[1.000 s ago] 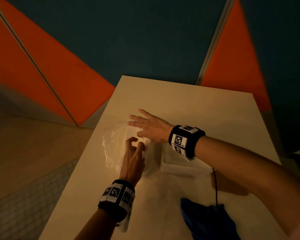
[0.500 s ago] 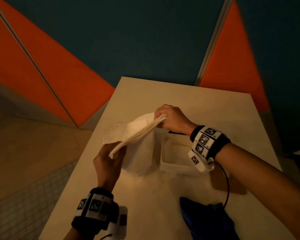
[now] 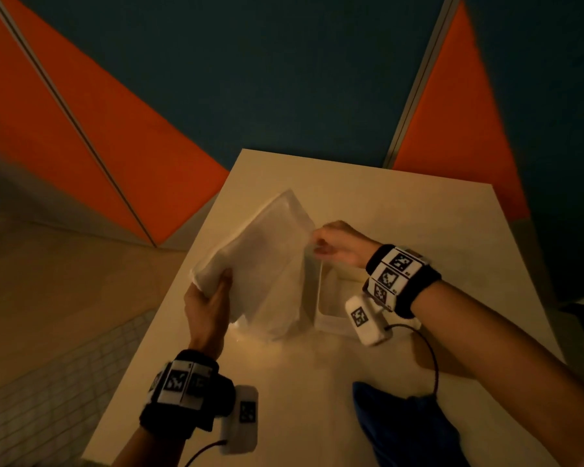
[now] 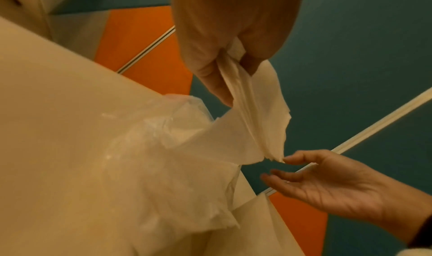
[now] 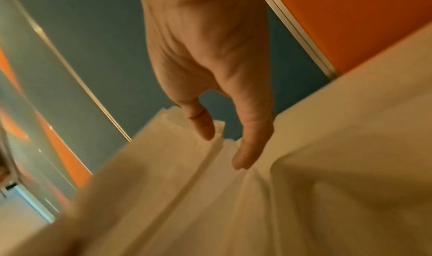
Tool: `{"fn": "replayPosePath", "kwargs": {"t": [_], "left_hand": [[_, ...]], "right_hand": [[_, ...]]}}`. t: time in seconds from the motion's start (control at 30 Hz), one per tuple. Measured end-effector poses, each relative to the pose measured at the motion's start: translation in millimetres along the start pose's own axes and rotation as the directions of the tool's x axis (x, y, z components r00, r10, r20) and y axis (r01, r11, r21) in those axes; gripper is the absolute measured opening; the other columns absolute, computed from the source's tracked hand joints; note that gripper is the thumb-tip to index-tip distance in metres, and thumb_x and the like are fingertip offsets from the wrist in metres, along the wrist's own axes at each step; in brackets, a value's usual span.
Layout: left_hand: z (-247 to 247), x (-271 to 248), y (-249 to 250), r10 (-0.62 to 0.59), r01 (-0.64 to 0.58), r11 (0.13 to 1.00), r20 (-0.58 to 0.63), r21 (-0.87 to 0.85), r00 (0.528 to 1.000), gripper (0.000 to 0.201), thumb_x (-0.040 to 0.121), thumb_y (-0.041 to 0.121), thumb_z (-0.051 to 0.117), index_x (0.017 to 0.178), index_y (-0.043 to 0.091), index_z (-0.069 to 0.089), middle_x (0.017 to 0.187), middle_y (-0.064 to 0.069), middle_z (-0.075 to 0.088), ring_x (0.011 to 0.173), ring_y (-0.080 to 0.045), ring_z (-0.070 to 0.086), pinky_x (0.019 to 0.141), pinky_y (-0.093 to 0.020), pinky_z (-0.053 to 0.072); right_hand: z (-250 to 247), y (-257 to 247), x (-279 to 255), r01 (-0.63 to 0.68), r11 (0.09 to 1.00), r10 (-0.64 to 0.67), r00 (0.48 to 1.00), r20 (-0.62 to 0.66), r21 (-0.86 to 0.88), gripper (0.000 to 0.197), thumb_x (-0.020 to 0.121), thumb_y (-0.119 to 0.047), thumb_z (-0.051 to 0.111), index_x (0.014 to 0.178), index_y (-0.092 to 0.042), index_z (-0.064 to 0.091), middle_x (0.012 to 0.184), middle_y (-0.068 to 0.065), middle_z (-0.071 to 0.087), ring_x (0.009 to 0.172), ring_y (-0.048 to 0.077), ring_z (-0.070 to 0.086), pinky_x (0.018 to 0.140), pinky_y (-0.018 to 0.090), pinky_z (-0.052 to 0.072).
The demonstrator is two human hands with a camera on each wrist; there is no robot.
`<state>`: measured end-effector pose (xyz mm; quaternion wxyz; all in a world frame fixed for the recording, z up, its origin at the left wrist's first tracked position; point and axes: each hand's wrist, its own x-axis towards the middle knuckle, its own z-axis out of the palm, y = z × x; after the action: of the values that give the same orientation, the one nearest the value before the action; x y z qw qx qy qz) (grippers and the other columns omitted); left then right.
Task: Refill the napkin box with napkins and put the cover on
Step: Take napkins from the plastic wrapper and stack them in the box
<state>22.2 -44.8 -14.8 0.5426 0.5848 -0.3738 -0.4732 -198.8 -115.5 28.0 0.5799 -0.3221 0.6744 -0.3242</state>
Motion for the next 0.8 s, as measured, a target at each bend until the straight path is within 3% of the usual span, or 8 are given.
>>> {"fn": "replayPosePath", "kwargs": {"t": [0.07, 0.13, 0.23, 0.3, 0.43, 0.57, 0.7, 0.8], "left_hand": [[3.7, 0.2, -6.5, -0.099, 0.1, 0.99, 0.017, -0.098, 0.995, 0.031, 0.087, 0.021, 0.061, 0.114, 0.006, 0.058, 0.107, -0.014, 0.064, 0.099, -0.03, 0.061, 0.079, -0.041, 0.052], [7.8, -2.1, -12.9, -0.192, 0.192, 0.963, 0.016, -0.191, 0.981, 0.032, 0.088, 0.016, 0.059, 0.117, 0.001, 0.056, 0.11, -0.017, 0.062, 0.097, -0.029, 0.059, 0.074, -0.037, 0.051], [13.0, -7.4, -16.1, -0.277, 0.275, 0.918, 0.034, -0.285, 0.96, 0.034, 0.089, 0.011, 0.057, 0.121, 0.001, 0.052, 0.114, -0.016, 0.061, 0.096, -0.027, 0.06, 0.071, -0.034, 0.051], [15.3, -11.3, -16.4, -0.303, 0.317, 0.907, 0.095, -0.277, 0.948, 0.038, 0.089, 0.012, 0.057, 0.124, 0.0, 0.05, 0.116, -0.015, 0.061, 0.104, -0.031, 0.06, 0.074, -0.037, 0.054], [18.5, -18.9, -19.7, -0.323, 0.332, 0.927, 0.079, -0.174, 0.943, 0.049, 0.082, 0.021, 0.065, 0.127, 0.007, 0.051, 0.122, -0.014, 0.061, 0.108, -0.03, 0.059, 0.091, -0.047, 0.05], [19.1, -24.6, -14.6, -0.355, 0.356, 0.907, 0.045, -0.224, 0.934, 0.063, 0.076, 0.029, 0.071, 0.132, 0.019, 0.043, 0.126, -0.001, 0.056, 0.113, -0.023, 0.055, 0.097, -0.049, 0.045], [19.7, -27.8, 2.9, -0.389, 0.502, 0.779, 0.337, -0.377, 0.857, 0.055, 0.079, 0.034, 0.066, 0.129, 0.016, 0.051, 0.126, -0.01, 0.061, 0.115, -0.028, 0.058, 0.099, -0.049, 0.045], [21.1, -26.0, 14.7, -0.326, 0.409, 0.84, 0.272, -0.356, 0.905, 0.042, 0.084, 0.022, 0.062, 0.124, 0.013, 0.055, 0.118, -0.009, 0.066, 0.109, -0.026, 0.061, 0.089, -0.041, 0.051]], "right_hand": [[9.9, 3.8, -9.2, -0.116, 0.987, 0.1, 0.984, 0.144, 0.108, 0.014, 0.087, -0.005, 0.056, 0.1, -0.008, 0.057, 0.103, 0.012, 0.053, 0.099, 0.024, 0.053, 0.092, 0.036, 0.05], [20.6, 9.4, -15.9, -0.218, 0.967, 0.175, 0.945, 0.277, 0.131, 0.019, 0.087, -0.018, 0.062, 0.105, -0.014, 0.057, 0.128, 0.017, 0.05, 0.122, 0.031, 0.048, 0.105, 0.043, 0.044], [37.5, 22.6, -22.7, -0.379, 0.892, 0.271, 0.884, 0.381, 0.247, 0.065, 0.079, -0.03, 0.073, 0.133, -0.013, 0.041, 0.15, 0.023, 0.026, 0.137, 0.041, 0.03, 0.111, 0.049, 0.033], [49.6, 30.4, -25.1, -0.411, 0.849, 0.257, 0.87, 0.421, 0.332, 0.074, 0.078, -0.031, 0.074, 0.139, -0.011, 0.036, 0.143, 0.02, 0.04, 0.13, 0.037, 0.042, 0.106, 0.049, 0.039], [62.6, 40.5, -27.5, -0.313, 0.773, 0.185, 0.943, 0.277, 0.552, 0.027, 0.09, -0.014, 0.058, 0.116, -0.008, 0.055, 0.099, 0.012, 0.062, 0.098, 0.027, 0.058, 0.087, 0.041, 0.048], [56.5, 43.0, -40.7, -0.21, 0.734, 0.054, 0.966, 0.253, 0.646, 0.012, 0.091, -0.007, 0.054, 0.102, -0.007, 0.058, 0.098, 0.015, 0.063, 0.098, 0.03, 0.058, 0.096, 0.045, 0.045], [49.2, 44.2, -47.1, -0.175, 0.656, -0.056, 0.959, 0.279, 0.734, 0.019, 0.089, -0.007, 0.055, 0.106, -0.003, 0.061, 0.095, 0.015, 0.07, 0.095, 0.028, 0.063, 0.087, 0.039, 0.052], [46.8, 47.4, -49.4, -0.141, 0.638, -0.115, 0.954, 0.275, 0.757, 0.027, 0.085, -0.002, 0.055, 0.112, -0.002, 0.059, 0.103, 0.016, 0.067, 0.102, 0.029, 0.061, 0.095, 0.041, 0.049]]}}
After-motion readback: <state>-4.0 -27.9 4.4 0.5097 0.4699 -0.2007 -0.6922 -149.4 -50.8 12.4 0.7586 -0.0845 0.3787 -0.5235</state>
